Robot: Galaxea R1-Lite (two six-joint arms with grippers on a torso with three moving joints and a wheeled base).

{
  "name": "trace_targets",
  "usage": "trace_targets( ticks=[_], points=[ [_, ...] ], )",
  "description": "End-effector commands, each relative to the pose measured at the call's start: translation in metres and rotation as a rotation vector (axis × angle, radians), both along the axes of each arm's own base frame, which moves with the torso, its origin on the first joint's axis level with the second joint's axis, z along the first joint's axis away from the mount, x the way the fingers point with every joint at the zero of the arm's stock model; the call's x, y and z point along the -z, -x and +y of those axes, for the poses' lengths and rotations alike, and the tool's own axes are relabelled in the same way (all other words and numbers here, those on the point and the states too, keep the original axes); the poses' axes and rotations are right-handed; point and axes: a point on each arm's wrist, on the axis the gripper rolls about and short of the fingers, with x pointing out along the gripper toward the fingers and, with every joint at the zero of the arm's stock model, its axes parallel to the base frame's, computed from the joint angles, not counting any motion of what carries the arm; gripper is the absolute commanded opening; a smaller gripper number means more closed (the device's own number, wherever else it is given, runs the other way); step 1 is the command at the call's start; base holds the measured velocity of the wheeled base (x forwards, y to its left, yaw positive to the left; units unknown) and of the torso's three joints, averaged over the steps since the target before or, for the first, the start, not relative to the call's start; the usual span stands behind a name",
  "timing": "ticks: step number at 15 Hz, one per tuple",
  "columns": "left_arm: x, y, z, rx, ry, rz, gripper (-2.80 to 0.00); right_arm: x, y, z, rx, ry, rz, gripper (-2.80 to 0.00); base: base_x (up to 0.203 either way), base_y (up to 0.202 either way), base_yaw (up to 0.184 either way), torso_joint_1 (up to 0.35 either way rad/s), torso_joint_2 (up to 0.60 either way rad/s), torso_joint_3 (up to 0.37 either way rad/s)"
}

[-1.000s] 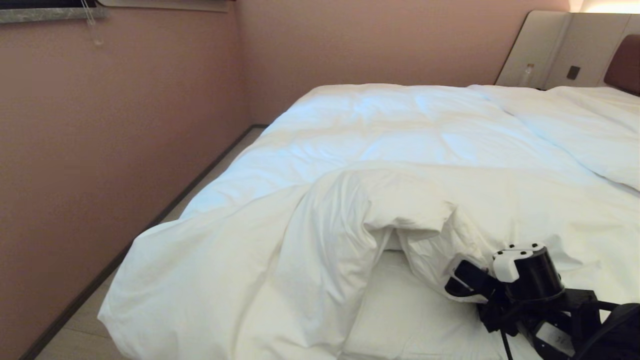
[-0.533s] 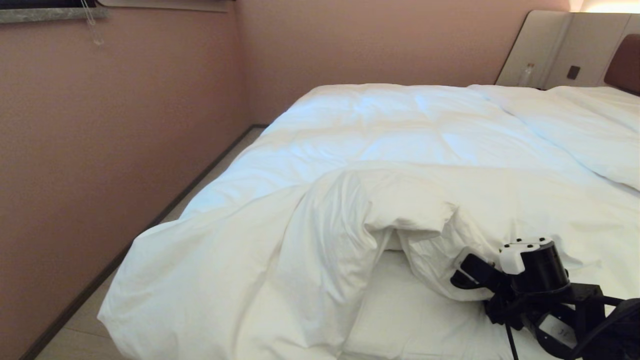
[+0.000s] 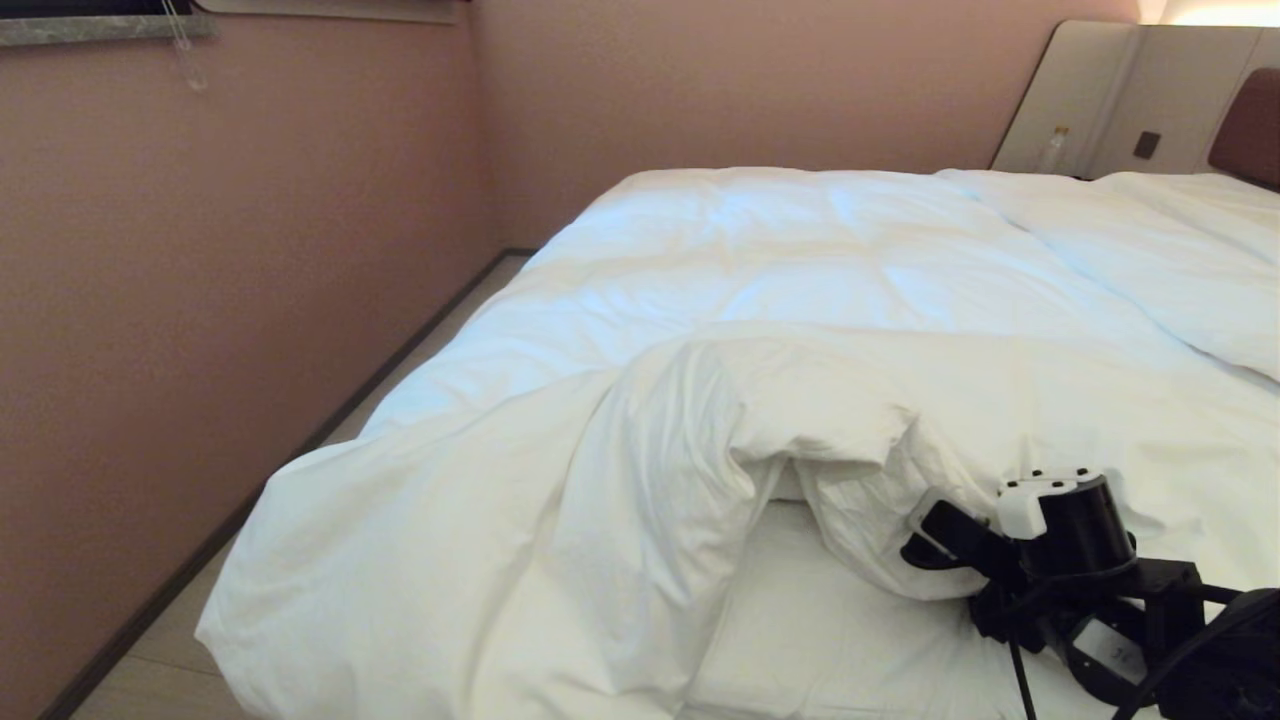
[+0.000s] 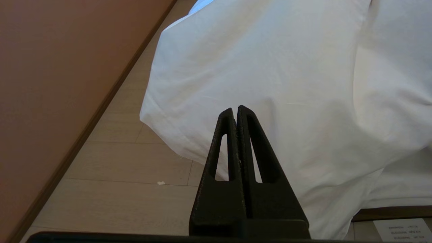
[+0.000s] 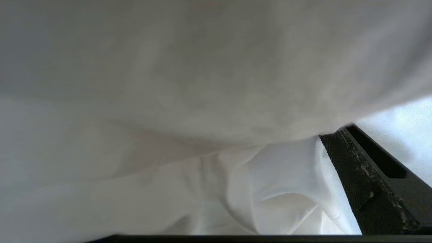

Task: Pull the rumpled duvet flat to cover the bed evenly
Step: Flatten the corners of the folded blanket

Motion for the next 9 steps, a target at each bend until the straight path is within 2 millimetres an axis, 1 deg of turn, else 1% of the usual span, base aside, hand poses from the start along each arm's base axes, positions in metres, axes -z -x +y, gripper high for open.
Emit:
trace_targets(
  ticks=[1,2,9],
  points=[
    [0.0000,0.0000,0.0000,0.000,0.000,0.000,-2.80,0.0002,0.0000,0.0000,0.000,0.005,0.000,0.00,0.000,0.000,0.000,0.000,0.00,0.000],
    [0.0000,0.0000,0.0000,0.000,0.000,0.000,-2.80,0.0005,0.0003,-0.0001,0.001,0.004,0.001,-2.80,0.000,0.000,0.000,0.000,0.00,0.000],
    [0.0000,0.0000,0.0000,0.000,0.000,0.000,-2.80,0.0005,0.0019,-0.0006,-0.004,-0.002,0.002,-2.80,0.000,0.000,0.000,0.000,0.00,0.000]
  ],
)
